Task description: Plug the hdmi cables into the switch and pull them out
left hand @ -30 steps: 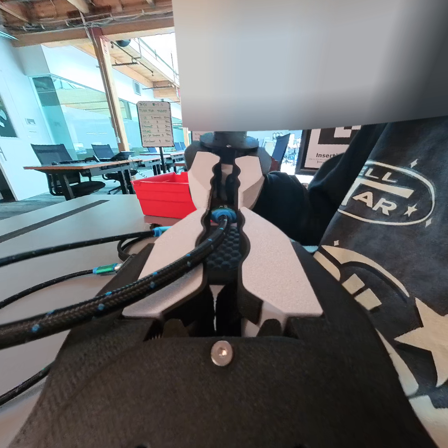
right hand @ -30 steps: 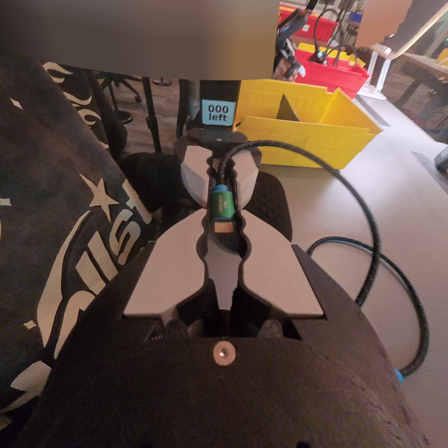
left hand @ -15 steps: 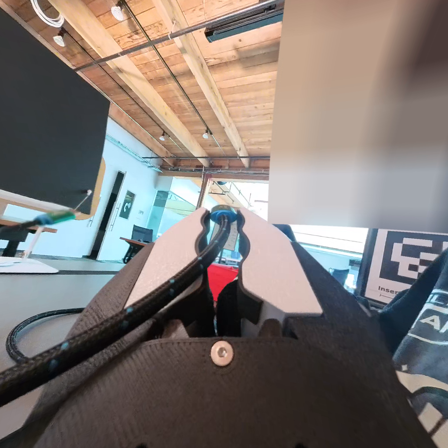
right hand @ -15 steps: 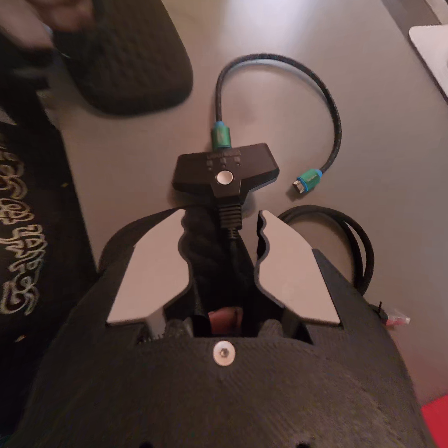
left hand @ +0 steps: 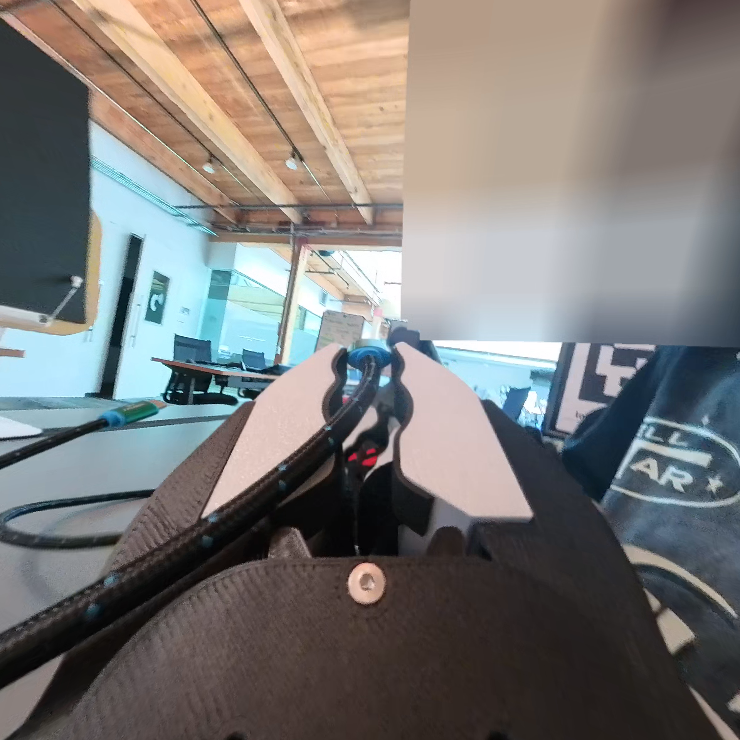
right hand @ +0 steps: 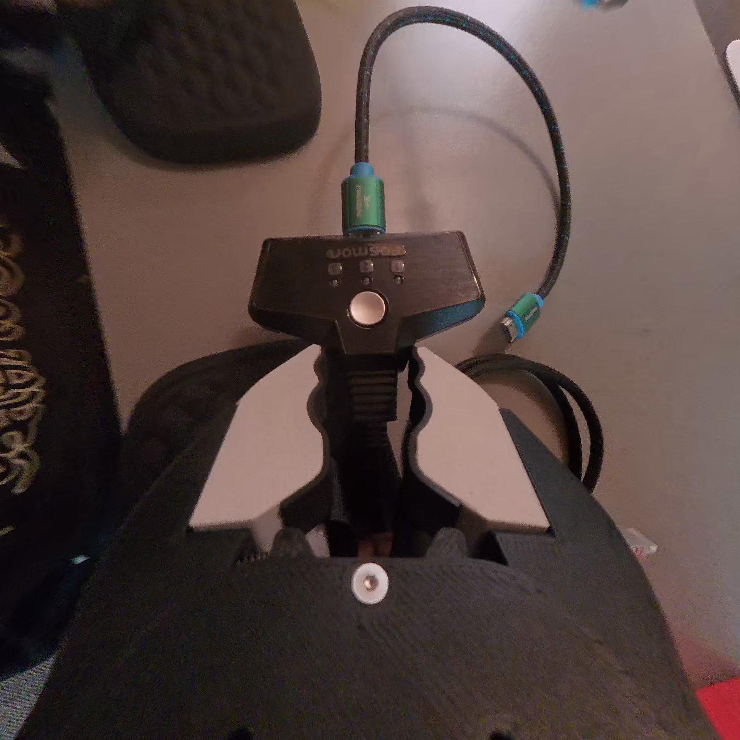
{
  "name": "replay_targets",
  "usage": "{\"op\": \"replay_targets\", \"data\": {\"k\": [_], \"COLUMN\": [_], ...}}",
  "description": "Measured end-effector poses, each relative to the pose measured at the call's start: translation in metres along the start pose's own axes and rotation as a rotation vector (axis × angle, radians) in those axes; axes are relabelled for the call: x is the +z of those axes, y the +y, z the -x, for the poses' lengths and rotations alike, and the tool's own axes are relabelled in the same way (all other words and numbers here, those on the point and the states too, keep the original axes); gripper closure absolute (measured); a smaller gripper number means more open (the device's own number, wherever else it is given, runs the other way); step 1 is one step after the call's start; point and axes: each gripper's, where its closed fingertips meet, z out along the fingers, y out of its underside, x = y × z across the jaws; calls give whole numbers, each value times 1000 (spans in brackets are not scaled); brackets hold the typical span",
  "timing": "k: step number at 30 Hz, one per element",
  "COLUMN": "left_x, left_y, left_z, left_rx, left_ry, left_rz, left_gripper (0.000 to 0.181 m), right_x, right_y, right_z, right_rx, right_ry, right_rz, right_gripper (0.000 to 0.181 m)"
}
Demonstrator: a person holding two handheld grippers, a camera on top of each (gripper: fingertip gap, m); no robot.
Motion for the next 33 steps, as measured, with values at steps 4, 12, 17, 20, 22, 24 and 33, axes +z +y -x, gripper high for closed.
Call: {"op": "replay_targets", "data": {"k": [4,12,17,20,22,24,33], "left_x": [2,8,13,16,17,18,19], "left_y": [11,42,66,69,73,79,80], "left_z": [-17,-39,-52,-53,-54,-55,-61], "left_rx": [32,56,49,48,89,144,201], "left_ry": [112,233,272,263,250,238,243], "left_rz": [96,299,427,419,441,470,446], "left_gripper": [161,161,161,161,162,161,161], "right_x": [-33,-50,-54,-51,-49,-49,-47], "right_y": [-13,-24,-34,-36,-38,-41,-45], "right_z": [8,31,42,49,52,54,60], "right_rx": [36,-28,-75,-95,-103,-110,-136], "right_ry": [-87,-166,-211,-234,-250,-257,-266], "right_rz": [-130,-253,-315,-300,-295,-299,-298], "right_gripper": [141,141,142,142,142,142,141]}}
